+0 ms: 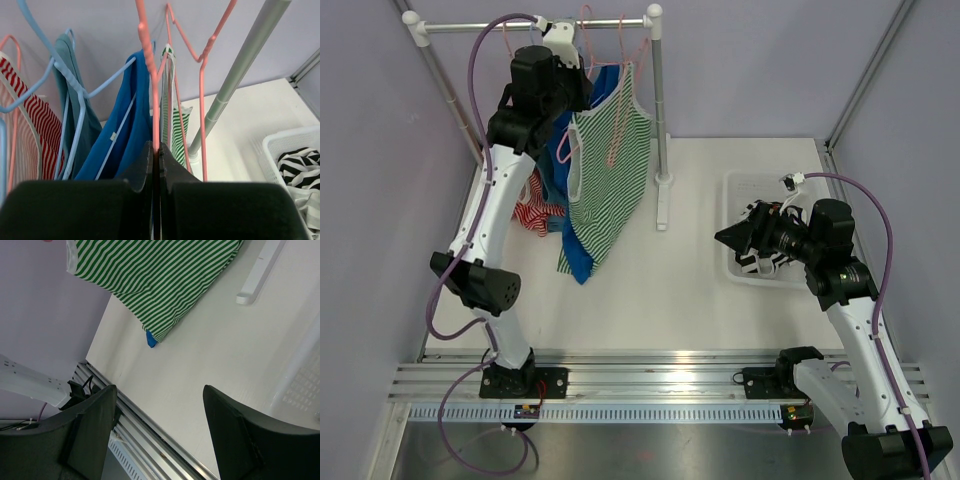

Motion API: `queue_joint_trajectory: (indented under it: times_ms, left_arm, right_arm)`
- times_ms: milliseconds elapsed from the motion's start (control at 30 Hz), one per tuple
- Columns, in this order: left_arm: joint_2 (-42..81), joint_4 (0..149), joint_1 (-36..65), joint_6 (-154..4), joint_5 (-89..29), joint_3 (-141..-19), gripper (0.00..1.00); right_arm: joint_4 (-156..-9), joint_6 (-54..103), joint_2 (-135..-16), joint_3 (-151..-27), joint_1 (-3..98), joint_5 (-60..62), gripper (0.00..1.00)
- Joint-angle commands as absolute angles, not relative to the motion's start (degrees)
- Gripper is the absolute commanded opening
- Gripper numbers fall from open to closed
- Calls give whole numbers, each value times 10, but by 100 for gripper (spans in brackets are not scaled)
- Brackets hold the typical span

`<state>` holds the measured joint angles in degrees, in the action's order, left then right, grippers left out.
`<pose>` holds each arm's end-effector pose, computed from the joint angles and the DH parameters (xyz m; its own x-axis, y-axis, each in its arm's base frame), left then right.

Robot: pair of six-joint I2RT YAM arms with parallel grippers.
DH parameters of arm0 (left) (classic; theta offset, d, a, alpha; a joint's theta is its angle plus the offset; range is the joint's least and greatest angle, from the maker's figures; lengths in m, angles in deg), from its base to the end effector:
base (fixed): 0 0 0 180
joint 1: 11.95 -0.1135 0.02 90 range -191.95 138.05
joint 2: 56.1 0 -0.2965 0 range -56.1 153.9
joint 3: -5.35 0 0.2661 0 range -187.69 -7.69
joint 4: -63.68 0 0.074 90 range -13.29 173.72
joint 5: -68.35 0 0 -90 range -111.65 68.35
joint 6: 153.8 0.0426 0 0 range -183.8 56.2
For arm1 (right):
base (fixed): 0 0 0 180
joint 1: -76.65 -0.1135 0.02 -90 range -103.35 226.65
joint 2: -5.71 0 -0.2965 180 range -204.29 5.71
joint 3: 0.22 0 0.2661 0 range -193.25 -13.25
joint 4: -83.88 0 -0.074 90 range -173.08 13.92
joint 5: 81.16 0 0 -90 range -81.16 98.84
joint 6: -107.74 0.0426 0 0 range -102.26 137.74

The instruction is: Remove the tank top from the hanger

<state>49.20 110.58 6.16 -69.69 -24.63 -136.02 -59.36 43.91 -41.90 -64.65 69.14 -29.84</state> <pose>0.4059 -0.1351 0.5343 -0.2145 -0.0377 -0.9760 0.3387 0.9344 -0.1105 0.1707 0.0494 0.3729 -0.6053 0.2675 -0.7497 -0.4652 0.6454 0.6059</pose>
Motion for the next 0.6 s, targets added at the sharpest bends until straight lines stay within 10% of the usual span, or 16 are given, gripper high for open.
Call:
queue_joint_trajectory:
  times_ms: [0,567]
  left_arm:
    - [433,1025,77,-704,-222,-1364,0]
    - [278,1113,96,-763,-133,-1229,0]
  right_arm:
    - [-609,430,-410,-654,686,-310,77]
    - [-594,416,-415,-682,683,-308,77]
